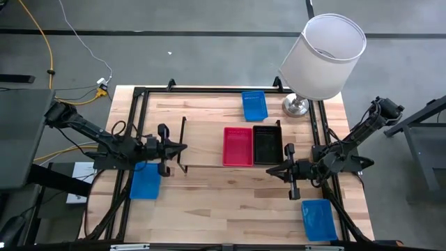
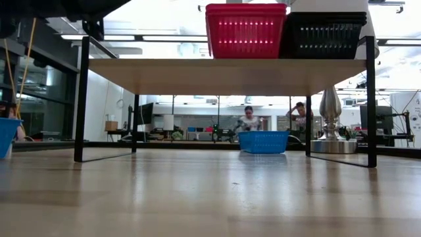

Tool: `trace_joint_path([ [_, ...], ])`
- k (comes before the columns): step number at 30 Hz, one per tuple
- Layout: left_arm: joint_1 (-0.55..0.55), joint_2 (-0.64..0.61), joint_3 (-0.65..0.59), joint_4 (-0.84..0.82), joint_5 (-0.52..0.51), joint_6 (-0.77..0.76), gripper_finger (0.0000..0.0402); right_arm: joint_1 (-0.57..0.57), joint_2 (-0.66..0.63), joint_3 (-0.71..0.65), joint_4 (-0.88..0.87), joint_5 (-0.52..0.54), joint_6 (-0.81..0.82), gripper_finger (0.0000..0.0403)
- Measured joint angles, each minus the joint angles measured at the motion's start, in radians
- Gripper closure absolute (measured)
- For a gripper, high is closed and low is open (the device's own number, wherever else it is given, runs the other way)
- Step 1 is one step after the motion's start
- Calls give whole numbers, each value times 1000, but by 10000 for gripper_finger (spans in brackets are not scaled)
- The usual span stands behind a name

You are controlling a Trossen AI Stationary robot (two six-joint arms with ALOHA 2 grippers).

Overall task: Stack baskets on shelf by color
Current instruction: Put the bottom right blue bin on the shelf

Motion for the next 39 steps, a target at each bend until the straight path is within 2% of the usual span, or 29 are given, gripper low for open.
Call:
trace_joint_path([
  [7, 0, 0, 0, 10, 8, 46, 399, 0, 0, 0, -2, 0, 36, 403],
  [14, 0, 0, 0, 20, 106, 102, 398, 0, 0, 0, -2, 0, 42, 403],
  [39, 0, 0, 1, 60, 107, 104, 398, 0, 0, 1, -48, -42, 60, 403],
])
